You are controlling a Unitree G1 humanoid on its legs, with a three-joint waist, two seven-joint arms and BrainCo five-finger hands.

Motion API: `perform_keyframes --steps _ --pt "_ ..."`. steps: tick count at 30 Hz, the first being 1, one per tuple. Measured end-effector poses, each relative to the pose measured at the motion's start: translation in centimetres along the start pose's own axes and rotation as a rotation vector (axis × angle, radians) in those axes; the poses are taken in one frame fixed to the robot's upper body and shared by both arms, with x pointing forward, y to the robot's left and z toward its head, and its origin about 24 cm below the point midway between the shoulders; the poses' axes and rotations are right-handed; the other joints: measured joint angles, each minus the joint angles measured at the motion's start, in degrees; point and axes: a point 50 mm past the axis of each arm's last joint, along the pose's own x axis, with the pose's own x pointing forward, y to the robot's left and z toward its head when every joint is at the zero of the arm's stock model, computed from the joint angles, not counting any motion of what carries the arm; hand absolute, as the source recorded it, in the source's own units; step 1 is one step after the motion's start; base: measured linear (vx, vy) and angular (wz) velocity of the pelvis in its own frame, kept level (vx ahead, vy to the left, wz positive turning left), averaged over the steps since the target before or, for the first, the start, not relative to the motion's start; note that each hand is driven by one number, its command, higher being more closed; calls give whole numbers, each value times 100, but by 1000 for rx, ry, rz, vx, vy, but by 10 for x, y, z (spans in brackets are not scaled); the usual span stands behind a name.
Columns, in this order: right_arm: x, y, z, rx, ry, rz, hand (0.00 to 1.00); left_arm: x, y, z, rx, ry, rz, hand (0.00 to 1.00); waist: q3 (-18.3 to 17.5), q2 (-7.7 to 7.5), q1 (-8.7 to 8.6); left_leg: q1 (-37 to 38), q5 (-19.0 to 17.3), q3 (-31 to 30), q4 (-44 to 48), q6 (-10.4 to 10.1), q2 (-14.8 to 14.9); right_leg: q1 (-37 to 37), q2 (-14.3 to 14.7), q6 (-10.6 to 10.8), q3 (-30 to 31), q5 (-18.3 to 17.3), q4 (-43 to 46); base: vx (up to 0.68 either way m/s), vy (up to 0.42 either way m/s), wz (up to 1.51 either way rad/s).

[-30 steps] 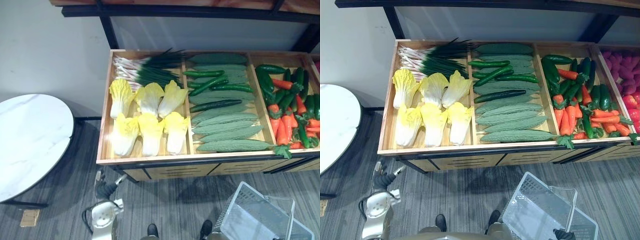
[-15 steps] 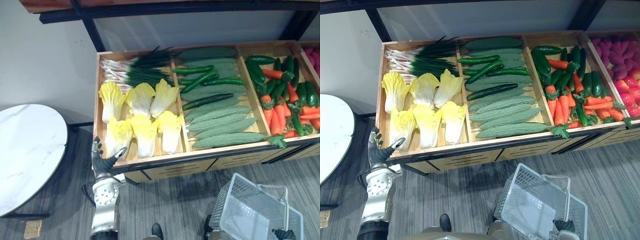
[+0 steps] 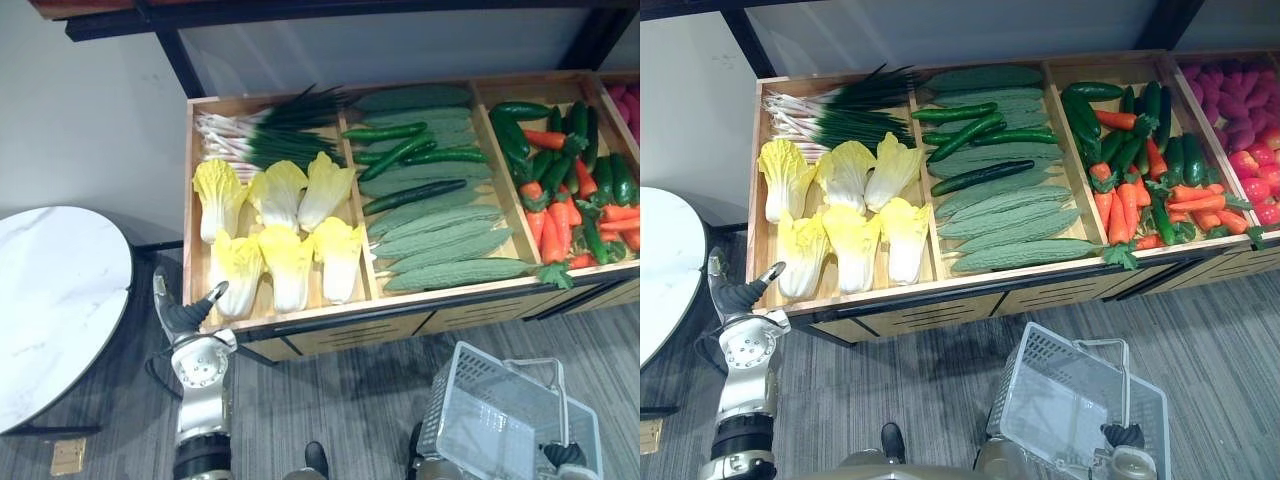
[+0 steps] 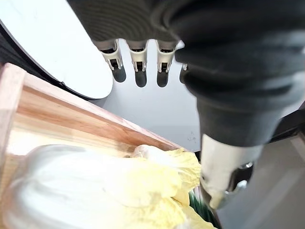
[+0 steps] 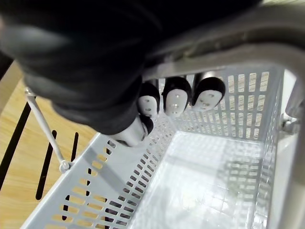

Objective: Pick vegetable in the basket

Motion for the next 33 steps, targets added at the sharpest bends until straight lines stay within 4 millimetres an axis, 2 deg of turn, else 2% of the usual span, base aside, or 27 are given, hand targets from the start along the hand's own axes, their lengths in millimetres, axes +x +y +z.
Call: perform_keyframes --steps 8,10,21,33 --pt "3 4 12 -17 -31 15 100 18 5 -3 77 38 7 0 184 -42 -2 -107 -1 23 16 1 -6 -127 0 -29 51 25 1 -16 -11 -1" --pt "4 5 18 -14 -47 18 100 24 7 1 83 28 13 0 320 -44 -6 -134 -1 52 36 1 -7 -171 2 -31 99 39 1 -37 -31 -9" --pt "7 0 27 -20 -72 8 100 38 0 7 106 34 3 0 509 4 -22 -312 -161 208 287 42 16 -366 -5 -44 318 74 26 -20 -23 -9" --pt "7 -2 29 -17 -77 1 100 36 -6 8 118 8 -14 0 591 32 -2 -359 -287 342 492 23 54 -451 8 -41 465 77 90 -30 -21 -5"
